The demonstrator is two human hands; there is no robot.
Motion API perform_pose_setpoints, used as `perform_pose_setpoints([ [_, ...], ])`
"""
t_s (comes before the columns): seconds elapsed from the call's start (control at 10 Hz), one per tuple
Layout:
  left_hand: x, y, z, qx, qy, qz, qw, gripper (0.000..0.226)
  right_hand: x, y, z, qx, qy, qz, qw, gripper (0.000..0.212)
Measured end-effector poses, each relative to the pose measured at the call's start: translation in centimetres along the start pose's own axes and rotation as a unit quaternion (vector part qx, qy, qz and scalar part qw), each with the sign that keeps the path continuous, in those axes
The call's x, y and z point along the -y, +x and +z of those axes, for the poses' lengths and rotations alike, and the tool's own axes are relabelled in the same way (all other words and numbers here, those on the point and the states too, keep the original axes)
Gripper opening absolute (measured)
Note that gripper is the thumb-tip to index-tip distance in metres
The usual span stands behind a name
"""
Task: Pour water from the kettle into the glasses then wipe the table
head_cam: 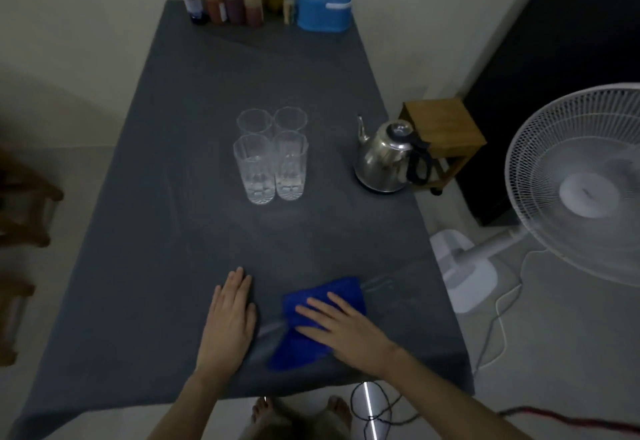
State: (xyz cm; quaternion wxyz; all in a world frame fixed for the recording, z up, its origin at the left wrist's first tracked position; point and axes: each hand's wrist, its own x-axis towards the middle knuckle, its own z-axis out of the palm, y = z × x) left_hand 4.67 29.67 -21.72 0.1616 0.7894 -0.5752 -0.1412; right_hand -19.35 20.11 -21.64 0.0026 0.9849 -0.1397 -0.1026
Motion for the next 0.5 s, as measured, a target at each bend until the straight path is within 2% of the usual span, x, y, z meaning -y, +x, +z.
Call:
perform_pose_setpoints([
  [0.1,-2.0,0.2,1.2,0.015,0.010,-0.014,1.000,0.065,-4.1,-4.9,0.6,-0.008,0.068,0.138,0.988,0.078],
  [0.2,-3.3,0.2,1.8,0.020,0.020,-0.046,0.999,0.066,-6.5,-8.0,0.2,0.002,0.128,0.285,0.950,0.080],
  [0.3,-4.0,0.3,1.9,0.026,0.026,-0.070,0.997,0.064,-6.9,-8.6,0.7,-0.016,0.156,0.342,0.926,0.074],
  [0.4,-4.3,0.8,0.5,0.027,0.048,-0.083,0.995,0.060,-6.5,-8.1,0.2,-0.053,0.192,0.351,0.915,0.058],
  [0.5,-4.6,1.8,-0.6,0.016,0.052,-0.061,0.997,0.041,-6.2,-7.2,-1.8,-0.052,0.247,0.306,0.918,0.068],
])
